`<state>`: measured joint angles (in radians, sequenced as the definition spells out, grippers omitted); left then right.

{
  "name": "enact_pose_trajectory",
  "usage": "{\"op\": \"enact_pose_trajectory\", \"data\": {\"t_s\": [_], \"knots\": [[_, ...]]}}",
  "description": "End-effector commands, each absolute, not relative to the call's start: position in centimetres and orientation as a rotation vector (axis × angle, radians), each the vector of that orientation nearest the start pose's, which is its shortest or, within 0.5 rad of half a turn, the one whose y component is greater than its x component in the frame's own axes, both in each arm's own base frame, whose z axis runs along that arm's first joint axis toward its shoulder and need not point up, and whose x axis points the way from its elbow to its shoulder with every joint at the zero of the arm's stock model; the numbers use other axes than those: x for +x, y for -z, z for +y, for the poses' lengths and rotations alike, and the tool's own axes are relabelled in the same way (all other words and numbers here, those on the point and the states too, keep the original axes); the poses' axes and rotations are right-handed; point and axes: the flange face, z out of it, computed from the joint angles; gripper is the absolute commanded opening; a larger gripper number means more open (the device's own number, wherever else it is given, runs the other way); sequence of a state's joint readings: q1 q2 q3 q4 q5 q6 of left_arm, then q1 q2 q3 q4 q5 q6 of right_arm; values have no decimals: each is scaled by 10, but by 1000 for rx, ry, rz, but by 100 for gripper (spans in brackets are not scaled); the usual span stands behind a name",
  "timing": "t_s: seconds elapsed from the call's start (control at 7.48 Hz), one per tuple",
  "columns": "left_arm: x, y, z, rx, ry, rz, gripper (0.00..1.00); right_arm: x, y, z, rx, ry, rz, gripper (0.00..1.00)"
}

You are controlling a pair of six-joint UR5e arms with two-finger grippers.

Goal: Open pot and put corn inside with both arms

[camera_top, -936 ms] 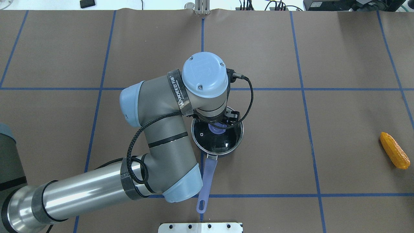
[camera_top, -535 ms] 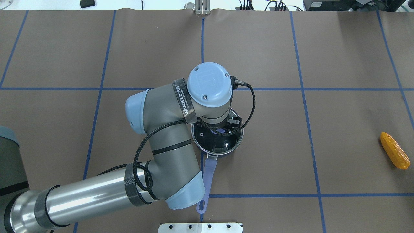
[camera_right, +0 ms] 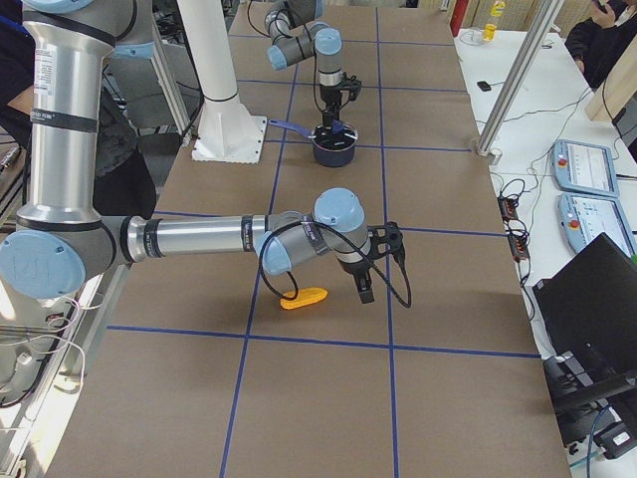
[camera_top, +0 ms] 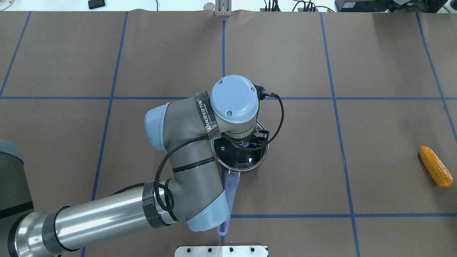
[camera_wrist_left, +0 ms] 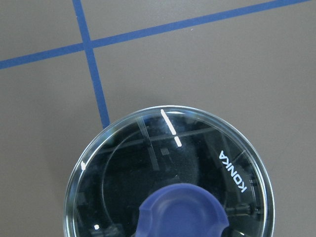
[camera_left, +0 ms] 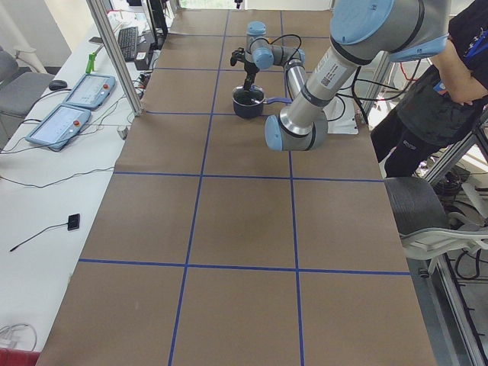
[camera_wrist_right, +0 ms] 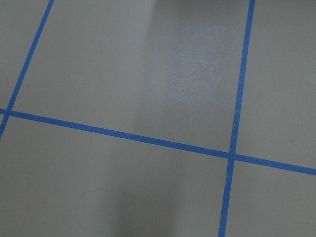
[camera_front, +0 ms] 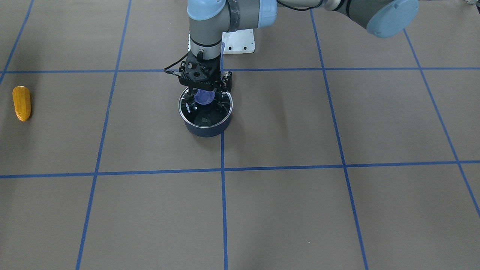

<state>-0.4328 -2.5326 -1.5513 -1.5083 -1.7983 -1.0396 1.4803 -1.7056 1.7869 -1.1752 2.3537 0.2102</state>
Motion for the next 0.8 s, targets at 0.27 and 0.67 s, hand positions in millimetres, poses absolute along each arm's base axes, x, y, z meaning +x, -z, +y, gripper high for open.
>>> {"op": "enact_pose_trajectory", "data": {"t_s": [0.27,0.67], "knots": [[604,-71,-401,225,-201,881,43,22,-567,-460,336,75,-826,100],[588,-60,-401,247,-199,905,12,21,-564,-462,340,77,-826,100]]}}
